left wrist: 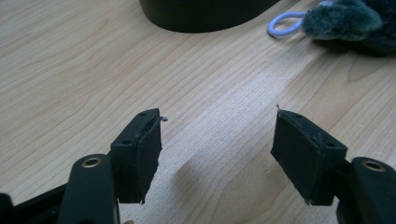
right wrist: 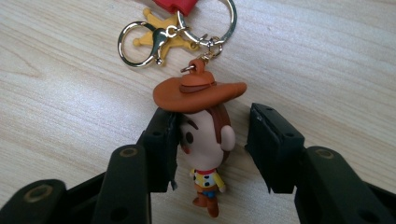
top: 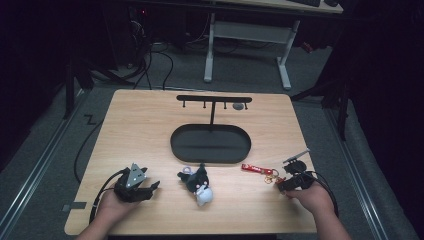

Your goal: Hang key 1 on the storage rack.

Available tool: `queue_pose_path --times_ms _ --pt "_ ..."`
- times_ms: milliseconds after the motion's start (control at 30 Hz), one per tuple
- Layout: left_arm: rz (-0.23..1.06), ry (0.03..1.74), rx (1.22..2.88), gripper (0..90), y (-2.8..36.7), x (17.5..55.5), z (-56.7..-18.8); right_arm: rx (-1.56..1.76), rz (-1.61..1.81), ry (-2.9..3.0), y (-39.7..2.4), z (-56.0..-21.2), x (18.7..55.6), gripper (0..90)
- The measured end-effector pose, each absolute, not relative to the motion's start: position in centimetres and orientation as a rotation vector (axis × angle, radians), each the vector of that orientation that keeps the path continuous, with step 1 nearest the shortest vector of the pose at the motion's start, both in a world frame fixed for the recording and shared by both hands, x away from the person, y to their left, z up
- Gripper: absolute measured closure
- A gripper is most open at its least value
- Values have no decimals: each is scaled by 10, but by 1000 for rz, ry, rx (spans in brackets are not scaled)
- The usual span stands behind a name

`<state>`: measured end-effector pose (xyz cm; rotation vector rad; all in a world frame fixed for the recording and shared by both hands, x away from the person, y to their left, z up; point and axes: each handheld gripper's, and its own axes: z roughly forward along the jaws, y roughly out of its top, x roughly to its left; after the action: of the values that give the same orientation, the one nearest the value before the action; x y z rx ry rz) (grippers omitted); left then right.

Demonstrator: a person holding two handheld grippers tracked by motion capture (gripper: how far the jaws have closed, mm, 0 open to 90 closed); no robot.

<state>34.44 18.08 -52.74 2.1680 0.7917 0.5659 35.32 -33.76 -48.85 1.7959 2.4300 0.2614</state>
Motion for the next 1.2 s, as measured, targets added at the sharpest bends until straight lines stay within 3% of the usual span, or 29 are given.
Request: queue_pose_path --times_ms 200,667,1200 --pt "566 790 2169 331 181 344 -527 1752 250 2435 -332 -489 354 649" --pt "557 790 2168 331 180 344 -527 1753 232 2446 -329 -485 353 668" --pt "529 794 2152 332 181 345 -525 1704 303 2462 -317 -440 347 671"
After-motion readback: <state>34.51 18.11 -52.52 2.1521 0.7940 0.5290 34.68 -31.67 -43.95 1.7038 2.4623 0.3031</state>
